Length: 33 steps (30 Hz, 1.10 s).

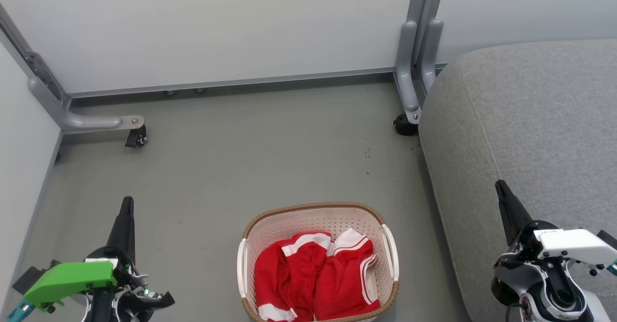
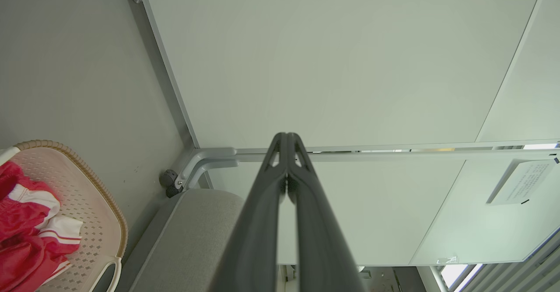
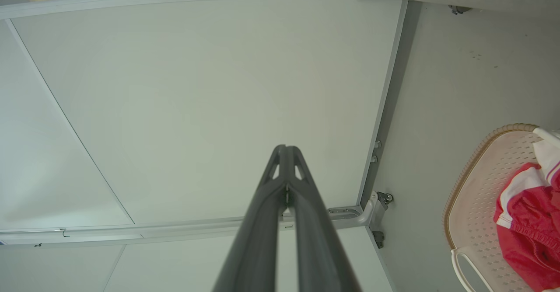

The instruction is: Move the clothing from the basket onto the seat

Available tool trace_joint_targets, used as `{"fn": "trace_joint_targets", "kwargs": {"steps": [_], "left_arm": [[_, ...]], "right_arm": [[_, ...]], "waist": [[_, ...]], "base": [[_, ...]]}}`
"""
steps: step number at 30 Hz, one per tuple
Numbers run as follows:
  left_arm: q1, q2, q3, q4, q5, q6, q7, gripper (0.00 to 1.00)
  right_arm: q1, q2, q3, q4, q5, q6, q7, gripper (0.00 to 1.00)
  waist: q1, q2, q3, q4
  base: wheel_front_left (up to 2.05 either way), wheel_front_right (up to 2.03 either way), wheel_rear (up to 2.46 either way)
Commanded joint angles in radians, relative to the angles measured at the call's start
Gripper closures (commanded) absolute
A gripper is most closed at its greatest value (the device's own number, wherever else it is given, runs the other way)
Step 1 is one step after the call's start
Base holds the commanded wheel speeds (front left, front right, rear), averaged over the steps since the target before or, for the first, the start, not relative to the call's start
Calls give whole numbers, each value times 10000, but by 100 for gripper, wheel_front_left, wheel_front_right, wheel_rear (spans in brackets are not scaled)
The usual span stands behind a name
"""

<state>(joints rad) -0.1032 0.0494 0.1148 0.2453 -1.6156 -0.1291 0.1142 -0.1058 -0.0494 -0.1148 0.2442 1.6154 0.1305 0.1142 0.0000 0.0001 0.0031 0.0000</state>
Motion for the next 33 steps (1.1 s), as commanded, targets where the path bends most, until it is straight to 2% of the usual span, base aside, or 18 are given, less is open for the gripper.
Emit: {"fn": "trace_joint_targets", "kwargs": {"steps": [1, 33], "left_arm": [[-134, 23, 3, 7, 54, -42, 21, 100], [-134, 23, 2, 7, 54, -42, 21, 100]], "right_arm": [[-73, -23, 1, 17, -50, 4, 20, 100], [-73, -23, 2, 17, -50, 4, 19, 100]], "waist": [[0, -1, 0, 0], [0, -1, 0, 0]], "base": [[0, 0, 0], [0, 0, 0]]}}
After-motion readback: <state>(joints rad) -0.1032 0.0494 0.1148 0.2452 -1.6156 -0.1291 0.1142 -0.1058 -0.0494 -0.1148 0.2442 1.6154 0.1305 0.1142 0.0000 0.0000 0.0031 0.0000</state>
